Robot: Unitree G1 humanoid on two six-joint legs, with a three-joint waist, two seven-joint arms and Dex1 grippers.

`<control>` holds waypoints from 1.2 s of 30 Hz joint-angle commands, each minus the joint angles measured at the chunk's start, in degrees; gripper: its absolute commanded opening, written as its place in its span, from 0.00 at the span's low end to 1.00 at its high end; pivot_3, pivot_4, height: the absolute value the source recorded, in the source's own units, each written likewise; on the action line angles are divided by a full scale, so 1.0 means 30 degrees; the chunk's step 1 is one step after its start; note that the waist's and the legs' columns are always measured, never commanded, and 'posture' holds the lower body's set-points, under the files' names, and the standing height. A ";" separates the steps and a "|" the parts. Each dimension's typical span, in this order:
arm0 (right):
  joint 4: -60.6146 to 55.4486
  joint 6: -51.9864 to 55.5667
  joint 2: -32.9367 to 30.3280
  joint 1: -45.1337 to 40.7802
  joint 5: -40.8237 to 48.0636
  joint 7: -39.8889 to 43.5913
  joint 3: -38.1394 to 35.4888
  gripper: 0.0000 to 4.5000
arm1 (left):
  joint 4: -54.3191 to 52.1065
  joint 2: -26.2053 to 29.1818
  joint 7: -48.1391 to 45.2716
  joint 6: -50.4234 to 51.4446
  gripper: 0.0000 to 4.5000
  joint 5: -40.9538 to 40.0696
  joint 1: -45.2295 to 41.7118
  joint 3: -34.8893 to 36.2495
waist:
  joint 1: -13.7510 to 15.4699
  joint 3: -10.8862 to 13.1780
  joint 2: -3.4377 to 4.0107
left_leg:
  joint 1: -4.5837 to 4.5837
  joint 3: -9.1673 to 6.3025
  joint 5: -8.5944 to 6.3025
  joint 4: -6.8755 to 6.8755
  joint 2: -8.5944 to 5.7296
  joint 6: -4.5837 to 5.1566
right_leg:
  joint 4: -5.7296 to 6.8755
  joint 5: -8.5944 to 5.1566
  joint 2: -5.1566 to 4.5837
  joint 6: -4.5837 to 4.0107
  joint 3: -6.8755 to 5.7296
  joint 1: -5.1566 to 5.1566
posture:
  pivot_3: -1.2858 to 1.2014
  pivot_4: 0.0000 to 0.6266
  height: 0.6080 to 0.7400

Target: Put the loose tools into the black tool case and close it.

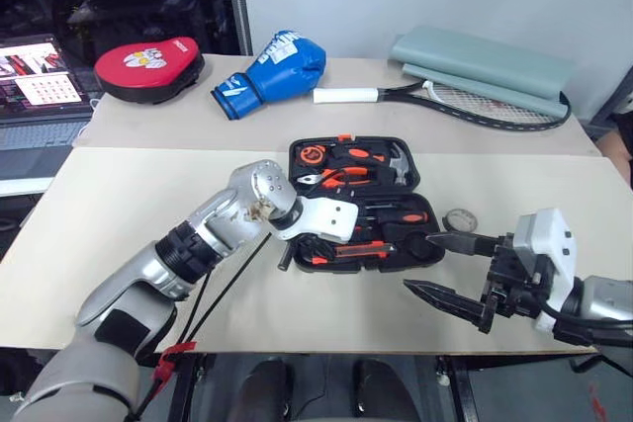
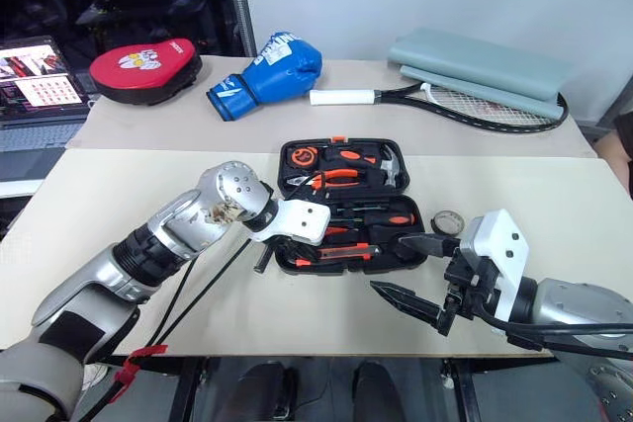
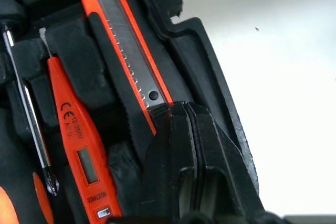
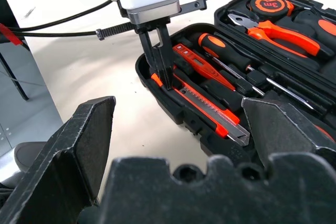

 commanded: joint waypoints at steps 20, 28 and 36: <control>0.6082 -0.2074 0.1003 0.7723 -0.4131 0.6208 -1.1484 1.00 | 0.0500 0.5790 -0.2682 0.2073 0.98 -0.9237 0.1371 1.2870 | -0.0402 -0.0003 0.0014 | -0.0152 0.0054 -0.0001 -0.0036 0.0002 0.0011 | 0.0079 0.0012 0.0006 -0.0042 0.0077 -0.0262 | 0.52 0.24 0.97; 0.8938 -0.2683 -0.2255 0.4615 -0.5560 0.7614 -0.8033 1.00 | -0.4384 0.7405 -0.1698 0.3876 0.98 -1.1329 0.3708 1.3603 | -0.0338 0.0008 0.0003 | 0.0048 0.0064 -0.0003 -0.0031 0.0032 0.0003 | -0.0025 -0.0027 -0.0011 0.0033 0.0054 0.0003 | 0.52 0.24 0.97; 1.2742 -0.3701 -0.5242 -0.4330 -0.8933 0.8485 0.2455 1.00 | -0.6794 0.7688 -0.1377 0.3493 0.98 -1.1784 0.4853 1.2962 | -0.0661 0.0040 0.0014 | 0.0142 0.0104 0.0012 -0.0092 0.0079 -0.0024 | -0.0012 0.0001 0.0026 -0.0087 0.0059 0.0034 | 0.52 0.24 0.97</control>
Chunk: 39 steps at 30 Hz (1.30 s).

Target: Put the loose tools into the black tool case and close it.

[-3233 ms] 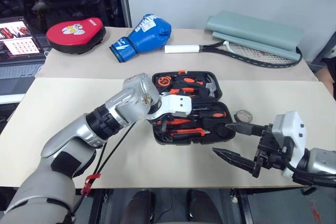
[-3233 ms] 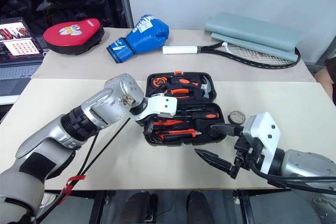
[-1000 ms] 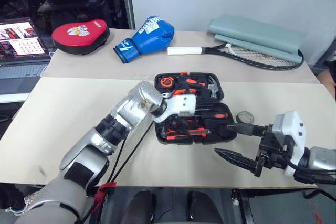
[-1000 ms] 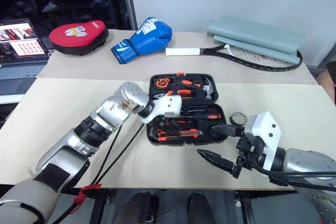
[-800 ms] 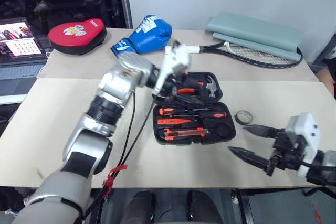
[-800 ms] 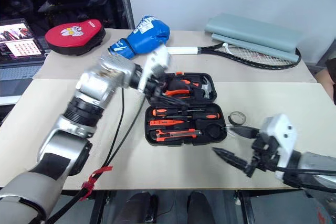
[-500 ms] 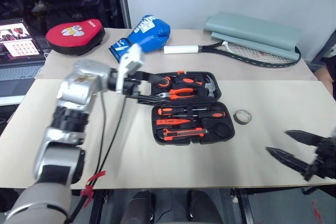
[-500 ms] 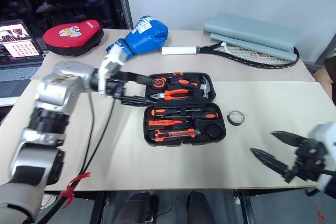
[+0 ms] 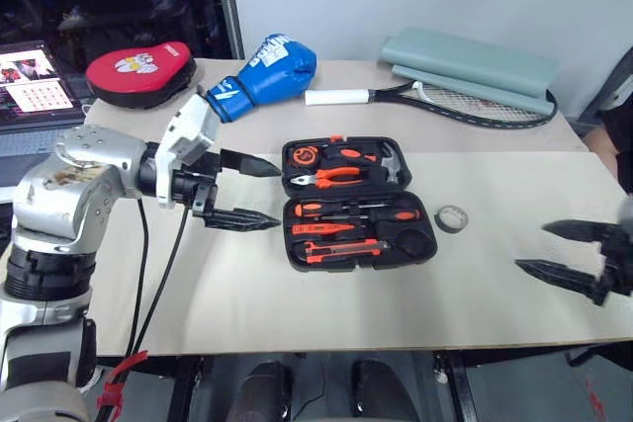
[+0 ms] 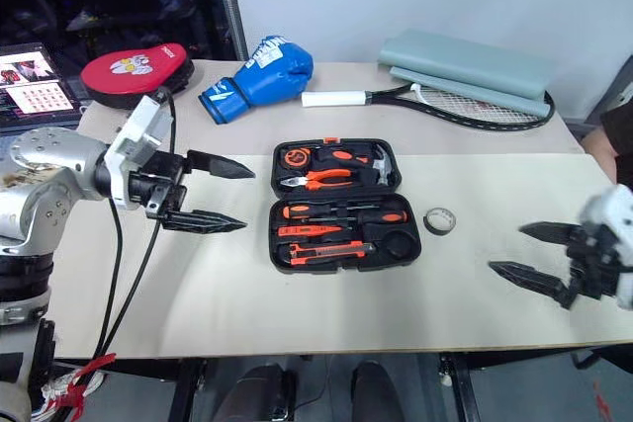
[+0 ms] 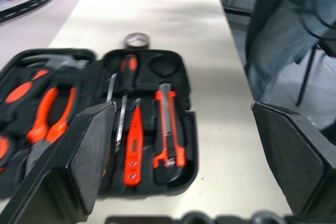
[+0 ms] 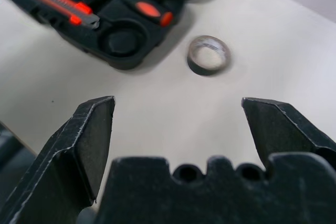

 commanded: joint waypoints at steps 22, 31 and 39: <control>1.2149 -0.5378 0.3785 -1.3898 -1.0199 0.1966 1.2988 0.27 | -0.2208 0.0347 0.1208 -0.1142 1.00 -0.0352 0.0348 -0.0618 | -0.0069 0.0027 0.0011 | -0.0292 -0.0008 0.0004 -0.0043 -0.0083 -0.0037 | 0.0051 -0.0002 -0.0023 0.0005 0.0003 -0.0353 | 0.52 0.24 0.97; 0.9279 -0.5894 0.2319 -1.2688 -0.8929 0.4386 1.1616 0.01 | -0.2221 0.0278 0.0662 -0.2132 1.00 0.0207 0.0539 -0.1584 | -0.0011 0.0029 0.0016 | -0.0274 -0.0011 0.0005 -0.0043 -0.0081 -0.0039 | 0.0063 -0.0002 -0.0021 0.0004 0.0003 -0.0340 | 0.52 0.24 0.97; 0.1188 -0.3386 0.1048 -1.1112 -0.5982 0.6461 1.0824 0.01 | -0.1852 0.0303 0.0029 -0.3491 1.00 0.0691 0.0803 -0.2508 | -0.0162 0.0036 0.0027 | -0.0261 -0.0014 0.0004 -0.0043 -0.0052 -0.0038 | 0.0076 -0.0001 -0.0003 -0.0002 0.0003 -0.0340 | 0.52 0.24 0.97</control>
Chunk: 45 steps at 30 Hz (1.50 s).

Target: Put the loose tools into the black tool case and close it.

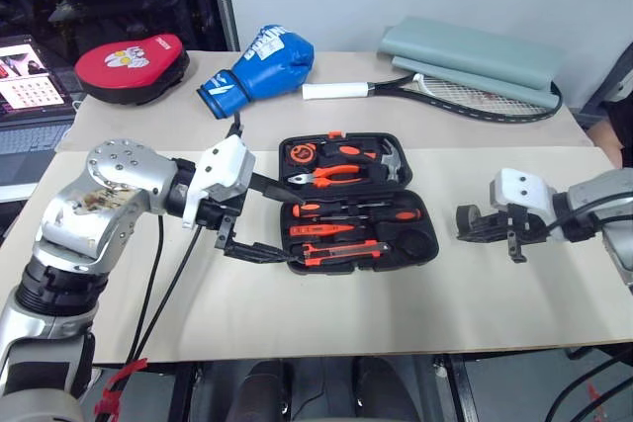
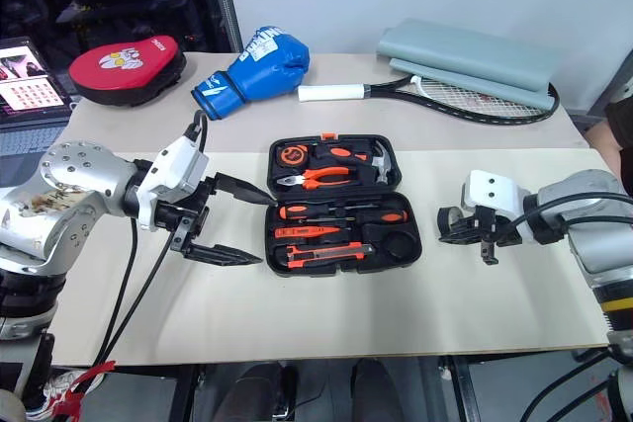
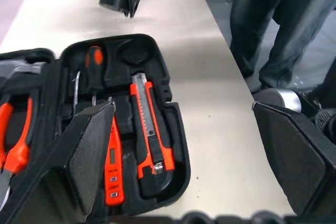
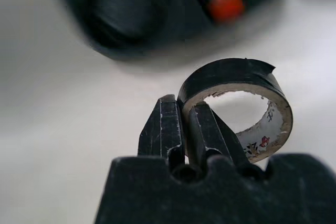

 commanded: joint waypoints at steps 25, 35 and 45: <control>-0.4091 0.2534 0.1549 -0.1960 -0.1550 -0.0044 0.2801 0.74 | 0.0370 -0.0418 0.0135 -0.0803 1.00 0.0211 -0.0426 -0.0161 | 0.0104 0.0001 -0.0001 | -0.0017 -0.0014 0.0001 0.0064 -0.0018 -0.0001 | 0.0032 0.0009 -0.0009 0.0011 -0.0006 -0.0003 | 0.52 0.24 0.97; -0.6556 0.8262 0.1568 0.0125 0.2746 -0.2819 -0.4192 0.94 | 0.2186 -0.1549 0.2815 -0.0344 1.00 0.0857 0.0069 0.0380 | 0.0279 0.0001 -0.0003 | -0.0023 -0.0042 0.0001 0.0063 -0.0018 -0.0001 | 0.0031 0.0009 -0.0011 0.0010 -0.0018 0.0005 | 0.52 0.24 0.97; -0.5478 0.8030 0.3291 0.5275 0.2656 -0.7788 -0.8833 0.25 | 0.4689 -0.1581 0.6449 -0.0671 0.43 0.4359 0.1672 -0.0543 | 0.0401 -0.0003 -0.0003 | 0.0003 -0.0021 0.0000 0.0053 -0.0029 0.0000 | 0.0040 0.0012 -0.0020 0.0009 -0.0002 0.0021 | 0.52 0.24 0.97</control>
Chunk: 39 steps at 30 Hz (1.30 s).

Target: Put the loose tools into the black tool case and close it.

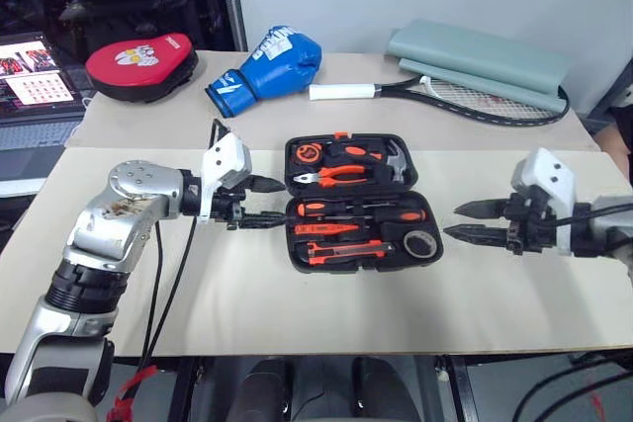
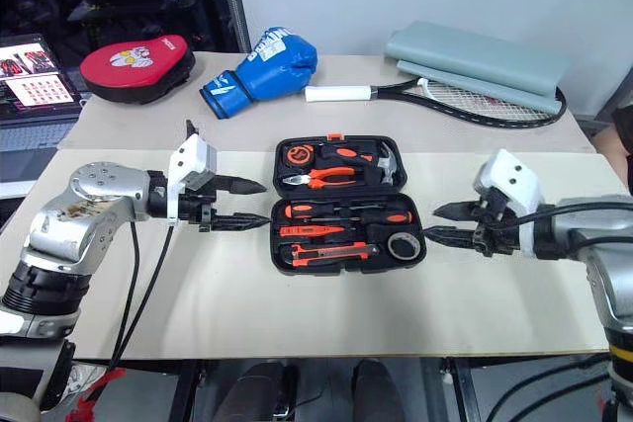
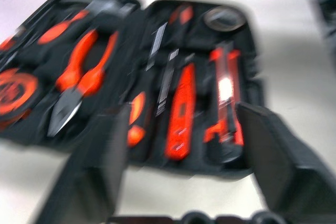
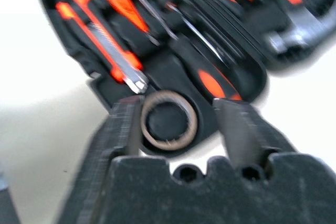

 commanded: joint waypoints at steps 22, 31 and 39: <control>0.8825 -0.8167 0.2850 -0.4470 -0.4290 -0.2157 0.6320 0.00 | 0.1291 -0.2294 0.1439 -0.0206 0.01 0.2983 0.0389 -0.2079 | -0.0179 0.0001 0.0000 | -0.0016 -0.0001 0.0006 0.0002 -0.0007 -0.0009 | 0.0000 0.0008 0.0000 -0.0004 -0.0005 -0.0014 | 0.52 0.24 0.97; 0.5315 -0.7000 0.2342 -0.3024 -0.2754 0.0206 0.6394 0.00 | 0.0528 -0.1810 -0.0948 -0.0968 0.01 0.2501 0.0764 -0.2438 | -0.0215 0.0000 0.0001 | -0.0016 -0.0005 0.0005 -0.0051 -0.0006 -0.0008 | -0.0015 0.0007 0.0000 -0.0005 -0.0008 -0.0029 | 0.52 0.24 0.97; 0.0481 -0.5178 0.2005 0.0518 -0.1723 -0.0358 0.5255 0.00 | -0.0601 0.0119 -0.3594 -0.1346 0.01 0.2309 0.1643 -0.2497 | -0.0333 -0.0001 0.0003 | -0.0018 -0.0003 0.0003 -0.0095 0.0003 -0.0005 | -0.0031 0.0004 0.0002 -0.0006 -0.0009 -0.0039 | 0.52 0.24 0.97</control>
